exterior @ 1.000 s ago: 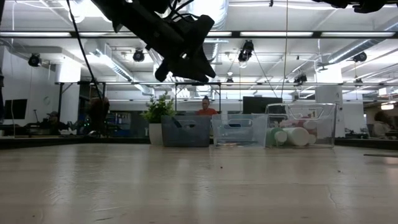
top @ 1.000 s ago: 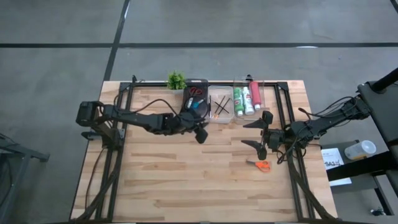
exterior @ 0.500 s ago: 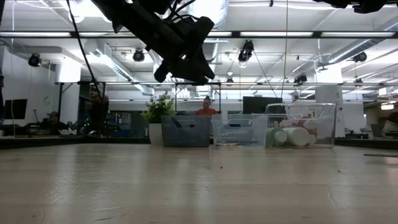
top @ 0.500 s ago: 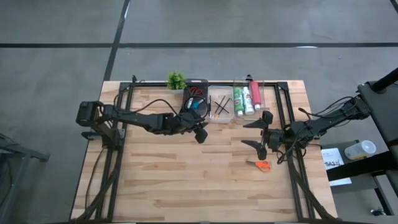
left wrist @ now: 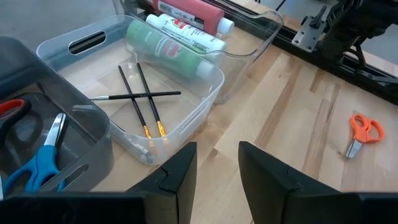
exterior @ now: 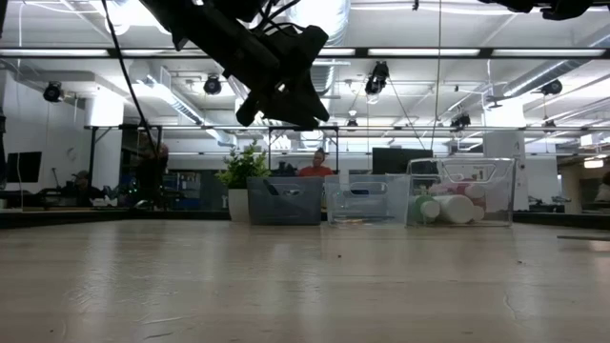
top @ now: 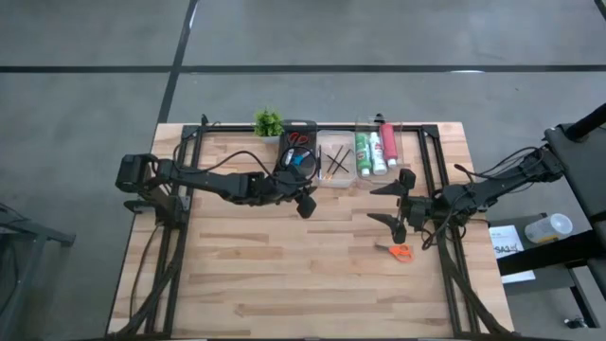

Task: Pick & Place Paint Supplies
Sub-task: Put the orange scissors into the black bin

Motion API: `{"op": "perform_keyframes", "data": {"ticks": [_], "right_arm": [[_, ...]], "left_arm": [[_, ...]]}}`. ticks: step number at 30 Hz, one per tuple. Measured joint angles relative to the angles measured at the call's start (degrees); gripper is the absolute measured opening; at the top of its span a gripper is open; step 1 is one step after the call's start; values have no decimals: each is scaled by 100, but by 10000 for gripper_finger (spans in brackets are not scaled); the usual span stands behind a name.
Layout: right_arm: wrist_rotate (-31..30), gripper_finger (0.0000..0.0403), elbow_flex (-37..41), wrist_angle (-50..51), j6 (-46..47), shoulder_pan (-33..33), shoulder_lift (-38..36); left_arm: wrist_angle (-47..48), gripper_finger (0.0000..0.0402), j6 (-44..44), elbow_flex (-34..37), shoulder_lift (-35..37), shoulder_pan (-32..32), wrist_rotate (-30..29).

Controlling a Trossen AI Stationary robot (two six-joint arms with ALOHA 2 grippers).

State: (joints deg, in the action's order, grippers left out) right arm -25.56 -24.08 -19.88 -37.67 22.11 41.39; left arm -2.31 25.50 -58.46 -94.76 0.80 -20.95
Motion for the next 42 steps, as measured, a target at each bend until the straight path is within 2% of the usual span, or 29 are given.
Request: {"op": "perform_keyframes", "data": {"ticks": [15, 19, 26, 29, 35, 39, 42], "right_arm": [[0, 288, -2, -2, 192, -2, -7], [-5, 288, -2, 48, 1499, 1, 19], [-601, 288, -3, 1363, 3536, 0, 33], [-787, 288, -270, 2550, 4616, 0, 35], [-676, 288, -1463, 6191, 6798, 1, 464], [157, 288, -2035, 8031, 8119, 0, 1072], [1017, 288, -2348, 8862, 8711, 0, 1537]], "left_arm": [[0, 127, 2, 0, -2, 0, 0], [0, 127, 2, 0, -2, 0, 0], [0, 127, 2, 0, -2, 2, 0], [0, 127, 2, 0, -2, 2, 2], [0, 127, 2, 0, -2, 2, 2], [1, 127, 2, 0, -2, 2, 0], [2, 127, 2, 0, -2, 2, 1]]}}
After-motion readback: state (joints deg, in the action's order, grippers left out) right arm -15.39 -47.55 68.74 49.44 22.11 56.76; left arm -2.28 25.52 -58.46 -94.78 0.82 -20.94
